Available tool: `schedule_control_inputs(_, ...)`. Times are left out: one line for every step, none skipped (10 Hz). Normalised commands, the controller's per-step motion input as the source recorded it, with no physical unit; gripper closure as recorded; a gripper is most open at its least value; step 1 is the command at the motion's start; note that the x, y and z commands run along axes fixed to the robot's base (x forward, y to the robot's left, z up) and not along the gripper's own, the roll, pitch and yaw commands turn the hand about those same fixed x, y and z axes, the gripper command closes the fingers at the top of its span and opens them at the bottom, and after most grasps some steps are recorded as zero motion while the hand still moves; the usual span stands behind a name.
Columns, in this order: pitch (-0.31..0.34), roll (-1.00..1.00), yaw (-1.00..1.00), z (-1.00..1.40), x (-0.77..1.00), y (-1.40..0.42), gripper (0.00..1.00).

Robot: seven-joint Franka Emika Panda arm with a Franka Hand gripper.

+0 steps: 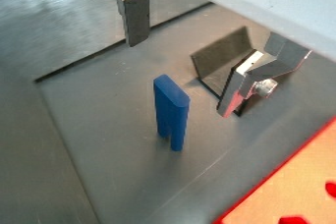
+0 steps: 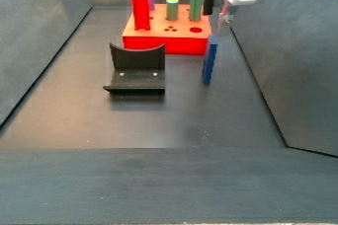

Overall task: Pick up the square-circle object. Move up. Rotate the square-circle object. Move to above the board. Insert the square-circle object.
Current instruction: Rotate the square-circle object, then move to above the board.

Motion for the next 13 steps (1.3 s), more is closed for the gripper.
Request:
schedule_control_inputs(0.023,0.04,-0.53,-0.02,0.03,0.02,0.00)
schedule_control_inputs(0.023,0.04,-0.34,-0.02,0.03,0.02,0.00)
schedule_control_inputs(0.023,0.04,-0.18,-1.00,0.00,0.00,0.00)
schedule_control_inputs(0.012,0.04,-0.12,-1.00,0.01,0.00,0.00)
schedule_control_inputs(-0.011,0.05,-0.08,-1.00,0.02,0.00,0.00)
schedule_control_inputs(-0.019,0.05,-0.07,-1.00,0.02,0.01,0.00)
schedule_control_inputs(-0.024,0.05,-0.06,-0.86,0.02,0.01,0.00)
schedule_control_inputs(-0.029,0.05,-0.05,-0.71,0.02,0.01,0.00)
schedule_control_inputs(-0.028,0.05,-0.05,-0.51,0.02,0.01,0.00)
schedule_control_inputs(-0.026,0.05,-0.05,-0.31,0.03,0.01,0.00)
schedule_control_inputs(-0.022,0.06,-0.05,-0.17,0.03,0.02,0.00)
schedule_control_inputs(-0.018,0.06,-0.05,0.00,0.00,0.00,1.00)
schedule_control_inputs(0.027,0.13,0.12,1.00,-0.19,-0.26,1.00)
